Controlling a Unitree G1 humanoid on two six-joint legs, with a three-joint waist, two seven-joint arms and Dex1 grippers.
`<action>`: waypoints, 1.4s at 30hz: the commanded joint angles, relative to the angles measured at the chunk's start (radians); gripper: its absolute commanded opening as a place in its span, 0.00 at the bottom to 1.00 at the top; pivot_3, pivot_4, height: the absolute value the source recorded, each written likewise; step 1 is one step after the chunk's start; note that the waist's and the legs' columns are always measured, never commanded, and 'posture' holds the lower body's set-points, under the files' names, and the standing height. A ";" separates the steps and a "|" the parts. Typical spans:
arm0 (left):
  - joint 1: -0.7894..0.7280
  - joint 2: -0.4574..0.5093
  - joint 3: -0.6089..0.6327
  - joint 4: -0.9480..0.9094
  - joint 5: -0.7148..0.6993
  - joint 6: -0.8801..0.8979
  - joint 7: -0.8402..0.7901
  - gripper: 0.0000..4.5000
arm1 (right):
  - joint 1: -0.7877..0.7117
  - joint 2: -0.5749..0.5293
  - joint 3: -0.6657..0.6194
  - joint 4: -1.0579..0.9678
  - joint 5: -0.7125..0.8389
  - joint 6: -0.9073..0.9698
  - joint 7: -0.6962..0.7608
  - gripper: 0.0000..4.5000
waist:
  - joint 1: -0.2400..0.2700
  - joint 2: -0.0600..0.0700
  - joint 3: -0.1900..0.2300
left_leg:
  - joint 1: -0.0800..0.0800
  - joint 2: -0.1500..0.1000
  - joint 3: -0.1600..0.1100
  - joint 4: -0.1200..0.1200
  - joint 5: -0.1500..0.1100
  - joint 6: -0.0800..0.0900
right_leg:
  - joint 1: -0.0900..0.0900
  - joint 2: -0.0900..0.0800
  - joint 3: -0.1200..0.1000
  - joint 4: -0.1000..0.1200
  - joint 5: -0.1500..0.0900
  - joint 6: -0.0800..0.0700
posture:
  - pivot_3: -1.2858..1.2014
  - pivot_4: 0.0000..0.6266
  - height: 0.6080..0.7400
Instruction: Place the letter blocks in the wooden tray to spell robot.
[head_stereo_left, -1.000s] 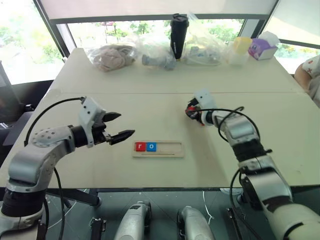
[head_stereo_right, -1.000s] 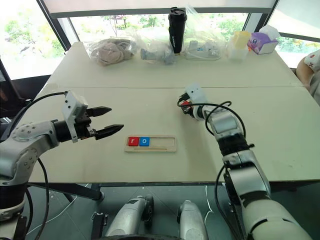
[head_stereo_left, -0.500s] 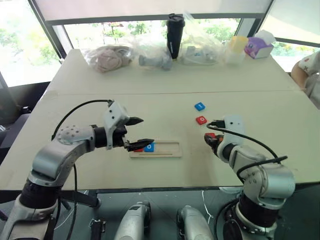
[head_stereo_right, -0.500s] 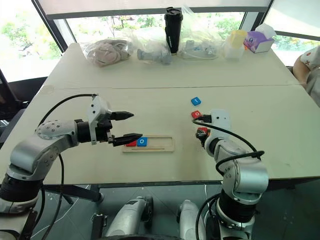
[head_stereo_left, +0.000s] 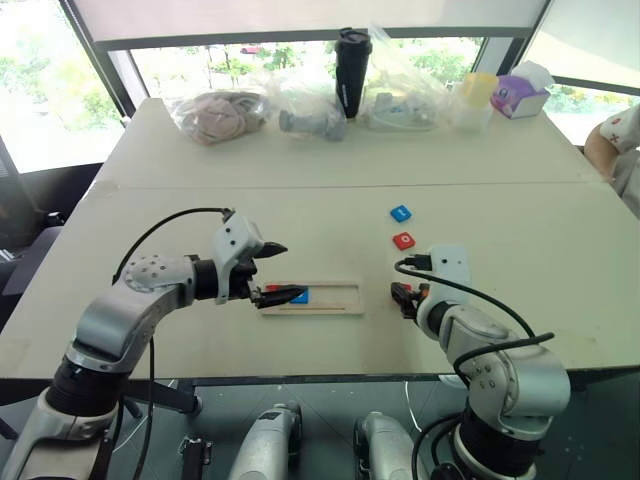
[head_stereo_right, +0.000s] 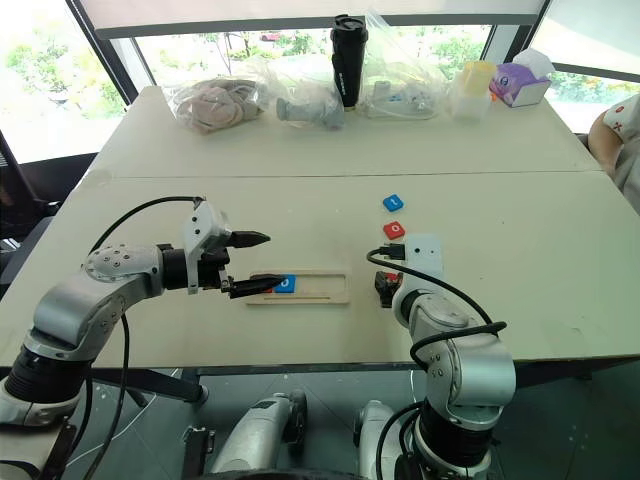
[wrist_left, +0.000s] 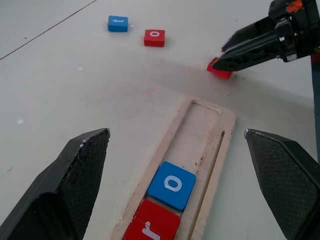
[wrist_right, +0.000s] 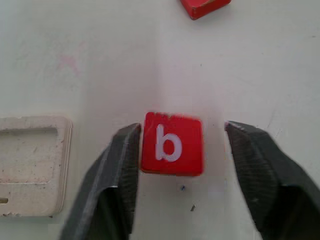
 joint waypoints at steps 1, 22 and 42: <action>0.006 0.005 0.026 -0.020 -0.006 -0.012 0.000 1.00 | -0.004 -0.001 -0.062 -0.022 0.056 0.007 0.051 0.99 | -0.001 0.000 0.000 | 0.000 0.000 0.000 0.000 0.000 0.000 | 0.000 0.000 0.000 0.000 0.000 0.000 | 0.52 0.24 1.00; 0.054 0.234 0.035 -0.074 -0.008 -0.048 -0.217 1.00 | 0.036 -0.851 0.129 0.635 0.245 -1.084 1.018 0.99 | 0.001 0.000 0.001 | 0.000 0.001 0.000 0.001 -0.002 0.003 | 0.011 -0.001 -0.002 -0.015 -0.001 -0.001 | 0.52 0.24 1.00; 0.101 0.266 0.022 -0.081 0.054 -0.073 -0.216 1.00 | -0.028 -0.783 0.210 0.781 0.224 -1.193 1.017 0.25 | 0.004 0.000 0.001 | 0.000 0.001 0.000 0.000 -0.002 0.004 | 0.010 -0.001 -0.002 -0.016 0.000 0.000 | 0.52 0.24 1.00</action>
